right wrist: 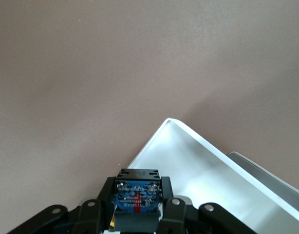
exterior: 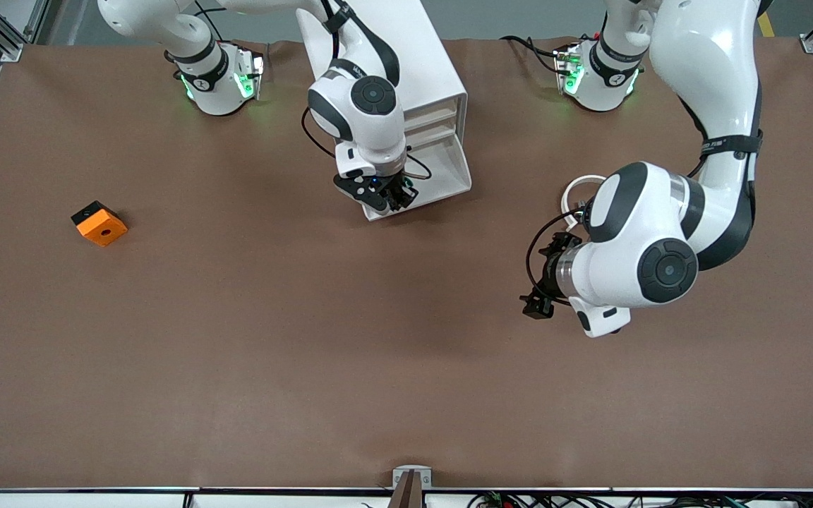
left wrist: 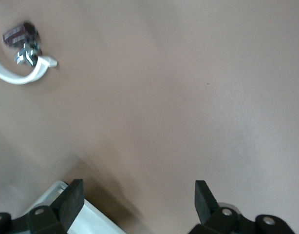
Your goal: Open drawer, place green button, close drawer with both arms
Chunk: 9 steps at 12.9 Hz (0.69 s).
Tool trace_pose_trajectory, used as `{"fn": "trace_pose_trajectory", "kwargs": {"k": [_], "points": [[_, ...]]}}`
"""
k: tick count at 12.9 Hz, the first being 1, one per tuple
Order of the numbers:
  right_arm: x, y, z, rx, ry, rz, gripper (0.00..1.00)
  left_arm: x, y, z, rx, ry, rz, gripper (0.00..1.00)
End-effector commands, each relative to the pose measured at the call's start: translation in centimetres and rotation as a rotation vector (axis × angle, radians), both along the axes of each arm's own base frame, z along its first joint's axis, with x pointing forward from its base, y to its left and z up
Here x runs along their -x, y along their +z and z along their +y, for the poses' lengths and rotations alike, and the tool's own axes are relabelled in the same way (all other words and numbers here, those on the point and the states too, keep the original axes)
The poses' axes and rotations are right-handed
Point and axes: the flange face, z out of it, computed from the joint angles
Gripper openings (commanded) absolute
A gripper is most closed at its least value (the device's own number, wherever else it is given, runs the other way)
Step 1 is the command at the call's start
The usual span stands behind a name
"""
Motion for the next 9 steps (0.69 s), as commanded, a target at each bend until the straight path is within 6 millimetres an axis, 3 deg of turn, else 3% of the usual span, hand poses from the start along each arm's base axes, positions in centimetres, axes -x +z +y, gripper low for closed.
{"fn": "trace_pose_trajectory", "kwargs": {"k": [1,4,9], "points": [[1.3,0.6,-0.2,0.004,-0.016,-0.008,0.0,0.7,0.8,0.6,0.0,-0.121,-0.018,1.0],[1.7,0.2,0.1,0.027,-0.013,-0.028,0.0,1.1,1.6,0.8,0.045,-0.284,-0.038,1.0],[1.7,-0.5,0.5,0.029,-0.007,-0.032,0.0,1.2,1.7,0.6,0.06,-0.344,-0.048,1.0]]}}
